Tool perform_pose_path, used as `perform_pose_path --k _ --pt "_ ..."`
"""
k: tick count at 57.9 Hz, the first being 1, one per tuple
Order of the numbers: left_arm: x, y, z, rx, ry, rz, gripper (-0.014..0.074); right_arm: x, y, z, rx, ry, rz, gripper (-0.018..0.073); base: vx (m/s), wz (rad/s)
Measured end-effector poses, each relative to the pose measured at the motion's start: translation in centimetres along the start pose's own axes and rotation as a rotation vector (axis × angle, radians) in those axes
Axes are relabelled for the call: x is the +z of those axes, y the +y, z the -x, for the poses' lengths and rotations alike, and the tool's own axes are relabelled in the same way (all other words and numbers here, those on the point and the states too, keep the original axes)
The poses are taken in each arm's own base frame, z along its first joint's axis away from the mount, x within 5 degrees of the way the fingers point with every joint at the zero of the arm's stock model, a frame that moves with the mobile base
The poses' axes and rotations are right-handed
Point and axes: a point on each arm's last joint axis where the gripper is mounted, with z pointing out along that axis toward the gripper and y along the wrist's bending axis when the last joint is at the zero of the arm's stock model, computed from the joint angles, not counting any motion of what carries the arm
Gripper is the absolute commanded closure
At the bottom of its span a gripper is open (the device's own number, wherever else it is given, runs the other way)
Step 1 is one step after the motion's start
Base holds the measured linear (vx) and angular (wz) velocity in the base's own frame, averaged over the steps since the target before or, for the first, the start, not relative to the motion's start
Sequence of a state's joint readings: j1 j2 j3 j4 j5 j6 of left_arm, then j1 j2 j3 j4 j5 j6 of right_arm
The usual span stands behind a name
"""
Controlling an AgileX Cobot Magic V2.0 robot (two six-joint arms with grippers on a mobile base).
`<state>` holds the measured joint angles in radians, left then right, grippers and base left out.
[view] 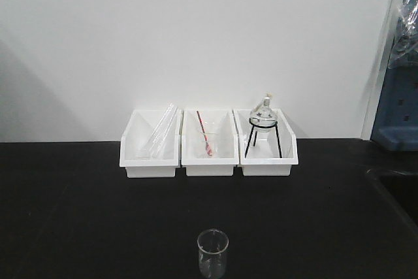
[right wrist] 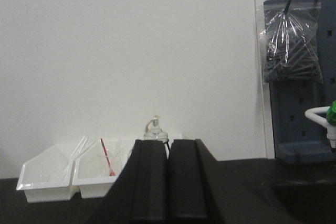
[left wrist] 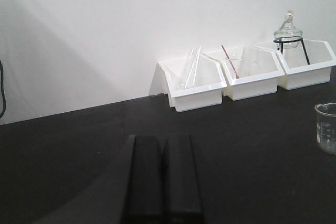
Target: Pick beaker and place in left cabinet
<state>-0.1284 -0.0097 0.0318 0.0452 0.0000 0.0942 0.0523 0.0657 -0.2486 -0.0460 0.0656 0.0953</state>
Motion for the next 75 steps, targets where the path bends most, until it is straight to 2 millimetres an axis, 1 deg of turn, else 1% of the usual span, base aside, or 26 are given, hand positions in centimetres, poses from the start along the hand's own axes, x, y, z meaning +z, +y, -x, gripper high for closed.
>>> perform_pose_path --k 6,14,21,28,32,41,48,52,56,60,63,69,75 --pt "0.0 0.0 0.0 0.0 0.0 0.0 0.0595 1.1 0.0 -0.1 -0.001 0.116 -0.009 0.0558 0.0 0.0" --pt "0.0 0.0 0.0 0.0 0.0 0.0 0.0595 2.5 -0.1 -1.2 -0.002 0.237 -0.016 0.0538 0.0 0.0" --pt "0.0 0.0 0.0 0.0 0.0 0.0 0.0595 3.5 -0.1 -1.7 -0.002 0.285 -0.018 0.0485 0.0 0.0" --pt "0.0 0.0 0.0 0.0 0.0 0.0 0.0595 4.5 -0.1 -2.5 -0.002 0.344 -0.02 0.0393 0.0 0.0" --pt "0.0 0.0 0.0 0.0 0.0 0.0 0.0595 4.9 -0.2 -2.9 -0.002 0.373 -0.021 0.0323 0.0 0.0" --pt "0.0 0.0 0.0 0.0 0.0 0.0 0.0595 5.9 -0.2 -3.8 -0.002 0.436 -0.023 0.012 0.0 0.0" --pt "0.0 0.0 0.0 0.0 0.0 0.0 0.0595 6.8 -0.2 -4.2 0.002 0.44 -0.022 0.0027 0.0 0.0" --pt "0.0 0.0 0.0 0.0 0.0 0.0 0.0595 7.6 -0.1 -4.1 0.024 0.402 -0.021 0.0006 0.0 0.0" --pt "0.0 0.0 0.0 0.0 0.0 0.0 0.0595 8.5 -0.1 -3.9 0.038 0.33 -0.013 0.0004 0.0 0.0" --pt "0.0 0.0 0.0 0.0 0.0 0.0 0.0595 9.5 0.1 -3.9 0.005 0.28 0.013 0.0004 0.0 0.0" --pt "0.0 0.0 0.0 0.0 0.0 0.0 0.0595 10.3 0.3 -4.3 -0.036 0.274 0.044 0.0004 0.0 0.0" --pt "0.0 0.0 0.0 0.0 0.0 0.0 0.0595 11.9 1.5 -5.2 -0.123 0.278 0.175 0.0004 0.0 0.0" --pt "0.0 0.0 0.0 0.0 0.0 0.0 0.0595 13.9 3.6 -6.8 -0.171 0.322 0.349 0.0004 0.0 0.0"
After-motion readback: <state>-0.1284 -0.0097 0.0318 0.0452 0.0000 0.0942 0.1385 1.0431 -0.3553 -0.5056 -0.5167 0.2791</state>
